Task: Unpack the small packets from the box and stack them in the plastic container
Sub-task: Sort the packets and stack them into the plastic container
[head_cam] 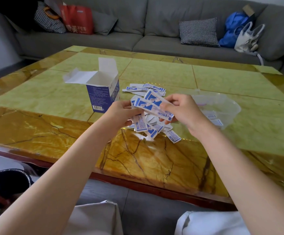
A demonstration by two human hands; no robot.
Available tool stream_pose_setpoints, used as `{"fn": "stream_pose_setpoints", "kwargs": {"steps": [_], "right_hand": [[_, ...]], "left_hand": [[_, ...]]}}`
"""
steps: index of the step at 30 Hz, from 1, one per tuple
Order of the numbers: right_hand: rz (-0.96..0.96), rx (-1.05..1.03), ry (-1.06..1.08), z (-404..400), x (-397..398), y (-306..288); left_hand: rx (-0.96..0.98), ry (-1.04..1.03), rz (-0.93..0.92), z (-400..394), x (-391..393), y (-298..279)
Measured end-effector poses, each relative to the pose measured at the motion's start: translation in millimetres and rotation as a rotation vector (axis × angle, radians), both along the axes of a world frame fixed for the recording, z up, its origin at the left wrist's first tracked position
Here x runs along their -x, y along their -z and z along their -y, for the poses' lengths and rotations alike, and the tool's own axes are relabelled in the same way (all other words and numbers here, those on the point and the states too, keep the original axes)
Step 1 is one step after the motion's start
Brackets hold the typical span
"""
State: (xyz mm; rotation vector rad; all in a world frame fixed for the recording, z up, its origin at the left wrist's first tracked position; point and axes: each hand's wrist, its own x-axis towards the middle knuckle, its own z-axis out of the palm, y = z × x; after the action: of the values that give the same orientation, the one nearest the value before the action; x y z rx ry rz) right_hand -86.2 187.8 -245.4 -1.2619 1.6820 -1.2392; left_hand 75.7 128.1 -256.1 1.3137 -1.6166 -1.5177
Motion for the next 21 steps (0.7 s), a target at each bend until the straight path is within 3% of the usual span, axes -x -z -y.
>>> {"fn": "stream_pose_setpoints", "kwargs": {"steps": [5, 13, 21], "right_hand": [[-0.013, -0.019, -0.016, -0.6, -1.5, 0.2], [-0.049, 0.106, 0.254, 4.3, 6.3, 3.3], [-0.146, 0.024, 0.226, 5.3, 6.1, 3.8]], "left_hand": [[-0.004, -0.021, 0.015, 3.2, -2.0, 1.9], [-0.024, -0.049, 0.029, 4.3, -3.3, 2.2], [-0.054, -0.068, 0.100, 6.5, -6.6, 1.6]]}}
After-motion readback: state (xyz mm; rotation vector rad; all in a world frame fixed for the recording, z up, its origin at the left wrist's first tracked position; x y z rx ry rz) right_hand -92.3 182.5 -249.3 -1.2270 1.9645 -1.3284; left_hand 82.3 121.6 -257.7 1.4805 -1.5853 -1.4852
